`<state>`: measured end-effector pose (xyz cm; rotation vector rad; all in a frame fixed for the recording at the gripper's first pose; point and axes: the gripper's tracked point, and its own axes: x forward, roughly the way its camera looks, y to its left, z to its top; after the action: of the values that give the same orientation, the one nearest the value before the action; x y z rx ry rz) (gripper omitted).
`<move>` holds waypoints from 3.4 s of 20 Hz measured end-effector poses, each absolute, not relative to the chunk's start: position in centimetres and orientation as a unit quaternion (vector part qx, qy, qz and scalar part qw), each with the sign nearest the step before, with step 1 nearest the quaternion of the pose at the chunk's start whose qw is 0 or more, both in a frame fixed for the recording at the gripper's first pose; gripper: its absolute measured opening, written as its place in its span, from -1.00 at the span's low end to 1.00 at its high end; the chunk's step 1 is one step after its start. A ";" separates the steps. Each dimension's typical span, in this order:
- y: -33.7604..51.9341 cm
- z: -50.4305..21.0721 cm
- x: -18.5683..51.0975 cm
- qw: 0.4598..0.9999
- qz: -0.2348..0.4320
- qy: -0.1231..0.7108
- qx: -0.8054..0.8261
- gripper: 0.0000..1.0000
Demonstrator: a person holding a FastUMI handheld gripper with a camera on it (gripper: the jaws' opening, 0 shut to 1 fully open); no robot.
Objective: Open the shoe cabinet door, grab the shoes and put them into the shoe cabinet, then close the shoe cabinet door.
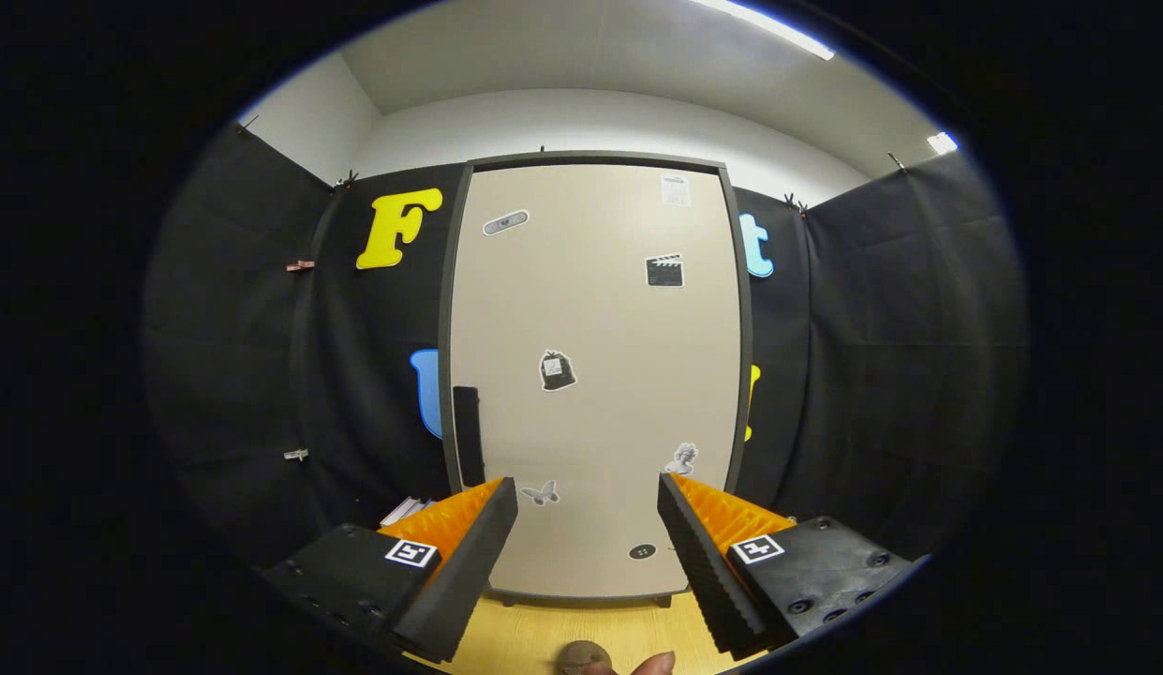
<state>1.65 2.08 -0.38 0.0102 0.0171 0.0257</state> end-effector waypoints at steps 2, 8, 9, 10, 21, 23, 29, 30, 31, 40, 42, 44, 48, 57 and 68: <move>3.7 -0.3 2.5 1.000 0.025 0.005 0.008 0.95; 9.0 -0.4 7.2 0.998 0.050 -0.008 0.026 0.95; 9.9 -0.6 8.1 0.998 0.055 -0.008 0.027 0.95; 10.8 -0.9 9.0 0.998 0.060 -0.007 0.028 0.95; 15.2 -6.2 19.2 0.998 0.047 0.023 0.017 0.54; 15.3 -6.7 20.4 0.998 0.044 0.028 0.018 0.35; 14.9 -6.9 20.7 0.999 0.029 0.024 0.014 -0.32; 15.0 -6.8 20.6 0.999 0.039 0.026 0.013 -0.44; 15.0 -6.9 20.3 0.998 0.045 0.031 0.013 -0.45; 15.0 -5.4 14.6 0.994 0.107 0.031 0.022 -0.59; 14.7 -4.8 12.4 0.992 0.120 0.031 0.025 -0.59; 13.6 -4.4 10.7 0.991 0.129 0.029 0.024 -0.59; 11.3 -4.1 7.4 0.989 0.140 0.034 0.036 -0.59; 5.9 -3.3 2.6 0.989 0.135 0.033 0.041 -0.59; -1.0 -2.8 -0.1 0.994 0.091 0.043 0.030 -0.61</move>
<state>-0.07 -0.97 -2.80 0.0602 0.0857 0.1825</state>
